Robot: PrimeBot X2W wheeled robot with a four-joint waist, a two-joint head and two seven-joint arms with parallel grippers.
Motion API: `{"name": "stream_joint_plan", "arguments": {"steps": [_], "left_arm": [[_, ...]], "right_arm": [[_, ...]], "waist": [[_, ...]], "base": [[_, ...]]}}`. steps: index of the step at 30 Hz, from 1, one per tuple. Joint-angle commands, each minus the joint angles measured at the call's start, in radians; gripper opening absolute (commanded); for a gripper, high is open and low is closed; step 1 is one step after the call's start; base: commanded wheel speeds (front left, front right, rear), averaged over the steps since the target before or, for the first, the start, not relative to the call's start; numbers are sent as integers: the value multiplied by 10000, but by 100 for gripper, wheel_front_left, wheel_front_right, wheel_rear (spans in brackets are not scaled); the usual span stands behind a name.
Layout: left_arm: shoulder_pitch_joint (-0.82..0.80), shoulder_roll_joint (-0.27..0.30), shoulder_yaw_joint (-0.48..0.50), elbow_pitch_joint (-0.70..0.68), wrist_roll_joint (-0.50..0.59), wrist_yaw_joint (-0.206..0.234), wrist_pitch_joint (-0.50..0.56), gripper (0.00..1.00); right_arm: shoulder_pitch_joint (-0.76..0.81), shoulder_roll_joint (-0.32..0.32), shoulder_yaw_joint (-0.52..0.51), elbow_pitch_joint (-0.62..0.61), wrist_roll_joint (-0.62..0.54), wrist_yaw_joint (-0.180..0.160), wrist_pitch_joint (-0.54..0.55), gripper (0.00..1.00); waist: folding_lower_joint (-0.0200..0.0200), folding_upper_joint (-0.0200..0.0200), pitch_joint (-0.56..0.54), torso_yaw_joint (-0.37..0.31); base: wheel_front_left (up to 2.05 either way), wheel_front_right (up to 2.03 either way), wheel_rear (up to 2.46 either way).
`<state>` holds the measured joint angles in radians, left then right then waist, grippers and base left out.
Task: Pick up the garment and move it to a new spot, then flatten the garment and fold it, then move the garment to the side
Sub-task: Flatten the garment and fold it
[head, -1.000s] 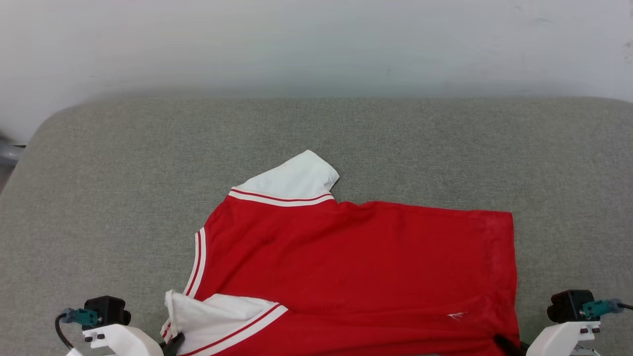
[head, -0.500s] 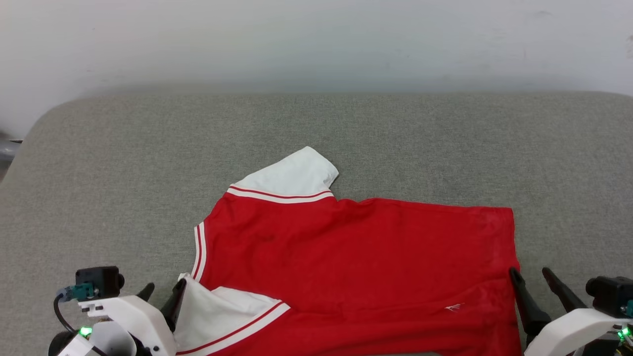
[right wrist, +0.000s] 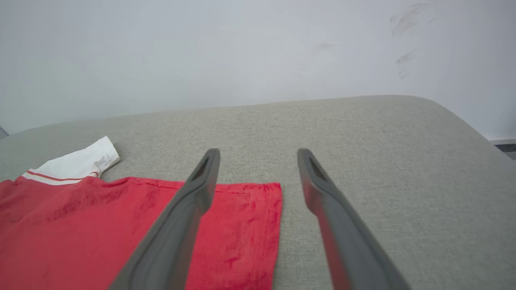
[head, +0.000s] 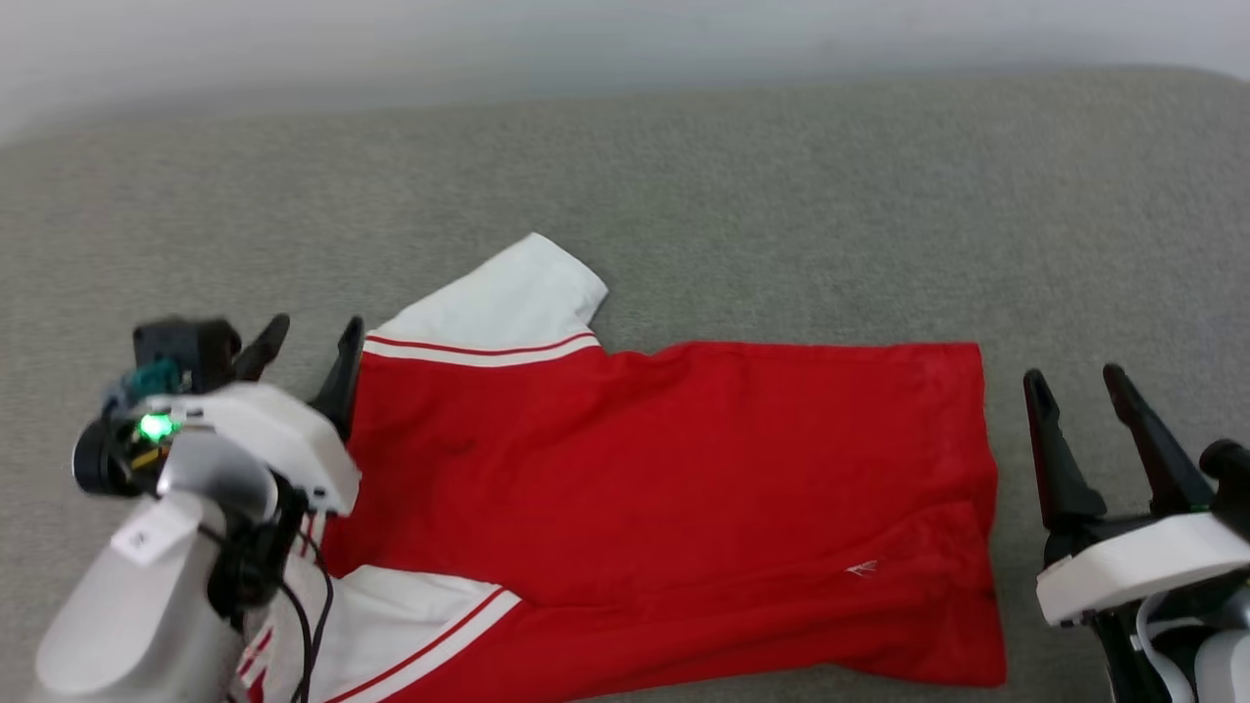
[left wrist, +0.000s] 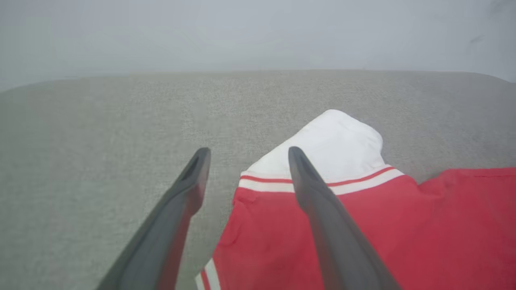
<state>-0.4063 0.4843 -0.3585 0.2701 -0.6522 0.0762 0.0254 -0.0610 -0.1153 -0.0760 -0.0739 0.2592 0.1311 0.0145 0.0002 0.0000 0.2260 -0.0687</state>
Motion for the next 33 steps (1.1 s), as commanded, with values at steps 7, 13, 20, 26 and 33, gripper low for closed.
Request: {"name": "stream_joint_plan", "arguments": {"steps": [7, 13, 20, 26, 33], "left_arm": [[-2321, 45, -562, 1385, -137, -1144, 1484, 100], [-3780, 254, -1060, 2465, -464, -1783, 3269, 100], [-4938, 607, -1765, 3317, -979, -2035, 5592, 100], [-5130, 791, -2688, 3791, -1377, -2062, 8030, 2], [-5584, 898, -3113, 3271, -1420, -2070, 8380, 0]], "right_arm": [[-704, 124, 184, 51, -107, -9, -163, 100], [-1086, 205, 385, 388, 49, -9, -366, 100], [-1346, 337, 548, 905, 276, -9, -594, 100], [-1511, 390, 594, 1408, 619, -9, -718, 100], [-2044, -74, 692, 2075, 1574, -9, -320, 100]], "waist": [[-2, 0, 1155, -1118], [-2, 0, 1603, -1565], [-2, 0, 2046, -1985], [-2, 0, 2227, -2267], [-2, 0, 2238, -2294]], "base": [[0, 0, 0], [0, 0, 0], [0, 0, 0], [0, 0, 0], [0, 0, 0]]}}
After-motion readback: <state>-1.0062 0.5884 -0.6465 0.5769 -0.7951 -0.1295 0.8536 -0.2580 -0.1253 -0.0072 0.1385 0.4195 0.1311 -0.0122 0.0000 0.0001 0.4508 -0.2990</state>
